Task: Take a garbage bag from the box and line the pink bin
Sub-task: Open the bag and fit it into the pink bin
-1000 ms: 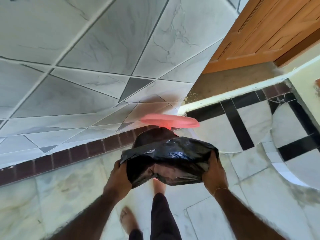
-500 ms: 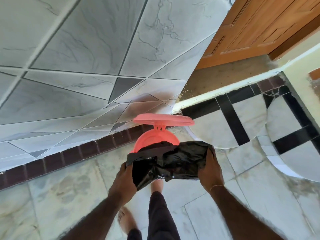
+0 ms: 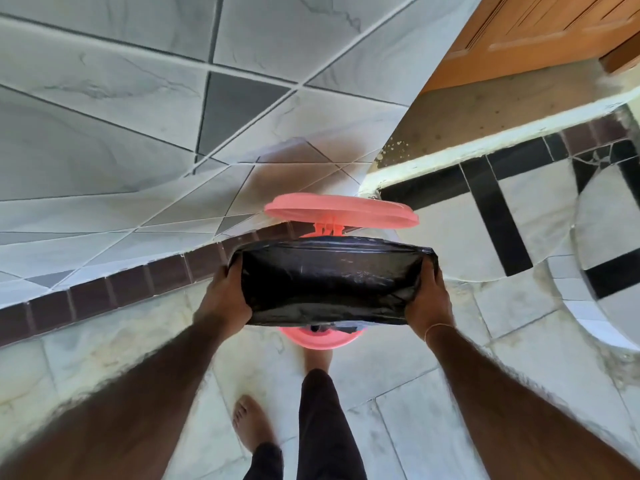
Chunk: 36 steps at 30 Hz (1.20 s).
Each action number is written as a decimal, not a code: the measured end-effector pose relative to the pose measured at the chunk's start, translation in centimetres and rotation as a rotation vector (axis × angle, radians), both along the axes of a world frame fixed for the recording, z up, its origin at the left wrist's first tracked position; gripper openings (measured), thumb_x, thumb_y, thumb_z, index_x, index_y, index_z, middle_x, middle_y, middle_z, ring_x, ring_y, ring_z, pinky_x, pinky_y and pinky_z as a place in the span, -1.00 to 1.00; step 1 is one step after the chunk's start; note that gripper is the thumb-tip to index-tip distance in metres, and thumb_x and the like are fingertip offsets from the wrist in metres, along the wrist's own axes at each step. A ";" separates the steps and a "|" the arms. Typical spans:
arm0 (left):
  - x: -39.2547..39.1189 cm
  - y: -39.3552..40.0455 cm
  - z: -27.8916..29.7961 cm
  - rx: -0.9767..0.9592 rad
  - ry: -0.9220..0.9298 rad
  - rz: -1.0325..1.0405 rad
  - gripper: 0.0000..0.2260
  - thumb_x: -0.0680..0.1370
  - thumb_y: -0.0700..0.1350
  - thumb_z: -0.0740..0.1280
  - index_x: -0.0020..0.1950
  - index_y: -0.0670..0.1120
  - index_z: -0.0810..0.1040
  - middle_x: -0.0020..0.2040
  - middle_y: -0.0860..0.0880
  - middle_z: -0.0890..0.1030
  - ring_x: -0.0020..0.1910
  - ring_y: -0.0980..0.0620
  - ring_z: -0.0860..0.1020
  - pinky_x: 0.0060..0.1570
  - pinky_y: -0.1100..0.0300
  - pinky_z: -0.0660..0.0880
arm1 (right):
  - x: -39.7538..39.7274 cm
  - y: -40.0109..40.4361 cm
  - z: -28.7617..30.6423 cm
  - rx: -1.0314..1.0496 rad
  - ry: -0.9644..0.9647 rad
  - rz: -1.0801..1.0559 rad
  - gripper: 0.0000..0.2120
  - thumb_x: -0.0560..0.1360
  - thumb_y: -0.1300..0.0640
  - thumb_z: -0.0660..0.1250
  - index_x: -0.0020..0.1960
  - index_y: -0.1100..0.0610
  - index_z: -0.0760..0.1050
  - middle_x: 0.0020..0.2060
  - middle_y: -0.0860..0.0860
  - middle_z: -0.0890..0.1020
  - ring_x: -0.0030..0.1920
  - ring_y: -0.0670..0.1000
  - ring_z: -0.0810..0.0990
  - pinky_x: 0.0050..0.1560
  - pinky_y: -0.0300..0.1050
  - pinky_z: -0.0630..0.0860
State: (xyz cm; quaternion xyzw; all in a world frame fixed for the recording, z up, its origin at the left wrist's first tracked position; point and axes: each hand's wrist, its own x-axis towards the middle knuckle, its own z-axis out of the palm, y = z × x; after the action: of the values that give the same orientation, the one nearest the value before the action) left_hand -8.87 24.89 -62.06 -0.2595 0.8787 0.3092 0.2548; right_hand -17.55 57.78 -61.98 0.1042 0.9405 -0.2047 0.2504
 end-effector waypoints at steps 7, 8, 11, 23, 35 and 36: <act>-0.4 1.1 -4.1 -0.085 -0.033 -0.131 -0.24 0.33 -0.32 0.27 0.47 0.07 0.11 0.27 -0.12 0.32 0.22 -0.24 0.42 0.01 -0.17 0.52 | 0.2 0.9 -3.7 -0.009 0.038 0.006 -0.18 0.42 0.24 0.26 0.55 -0.12 -0.03 0.55 -0.07 0.16 0.20 0.33 0.52 0.17 0.22 0.49; 0.0 1.5 -4.3 -0.088 -0.015 -0.129 -0.27 0.34 -0.32 0.26 0.46 0.04 0.14 0.27 -0.12 0.32 0.22 -0.24 0.42 0.01 -0.17 0.51 | 0.5 0.9 -3.9 -0.012 0.041 0.016 -0.19 0.43 0.25 0.24 0.55 -0.14 -0.04 0.56 -0.12 0.12 0.20 0.32 0.52 0.17 0.22 0.49; 1.1 1.9 -4.5 -0.067 0.050 -0.025 -0.32 0.34 -0.34 0.23 0.42 0.00 0.19 0.27 -0.16 0.32 0.21 -0.30 0.42 0.09 -0.19 0.47 | 1.5 0.6 -4.5 0.020 0.032 0.071 -0.19 0.44 0.31 0.18 0.55 -0.16 -0.05 0.58 -0.13 0.07 0.20 0.33 0.53 0.15 0.24 0.49; 3.3 2.4 -7.0 -0.103 -0.208 -0.113 -0.31 0.35 -0.27 0.26 0.44 0.07 0.14 0.20 -0.07 0.28 0.17 -0.20 0.43 -0.04 -0.15 0.55 | 1.8 3.0 -8.3 0.187 -0.192 0.117 -0.57 0.41 0.18 0.27 0.28 0.11 0.44 0.35 0.15 0.41 0.16 0.32 0.55 0.18 0.13 0.52; 3.4 4.3 -7.5 -0.042 -0.061 -0.005 -0.25 0.37 -0.34 0.26 0.50 0.01 0.09 0.32 -0.10 0.27 0.27 -0.18 0.38 0.06 -0.12 0.50 | 2.9 -0.9 -6.1 0.220 0.567 0.446 -0.84 0.31 0.28 0.38 -0.13 0.13 0.57 0.03 0.18 0.59 0.07 0.28 0.54 0.03 0.15 0.43; 3.4 4.4 -7.5 -0.039 -0.061 -0.006 -0.24 0.36 -0.34 0.27 0.50 0.01 0.09 0.31 -0.10 0.28 0.26 -0.19 0.38 0.05 -0.12 0.51 | 3.5 -2.1 -6.3 0.151 0.514 0.570 -0.84 0.27 0.30 0.39 -0.17 0.14 0.54 -0.11 0.13 0.60 -0.07 0.24 0.58 -0.08 0.11 0.50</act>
State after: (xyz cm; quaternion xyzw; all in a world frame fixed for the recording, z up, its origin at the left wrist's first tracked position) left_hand -5.51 29.25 -69.57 -0.2711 0.8772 0.2831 0.2773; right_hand -14.01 55.65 -68.24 -0.1975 0.9763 -0.0765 0.0453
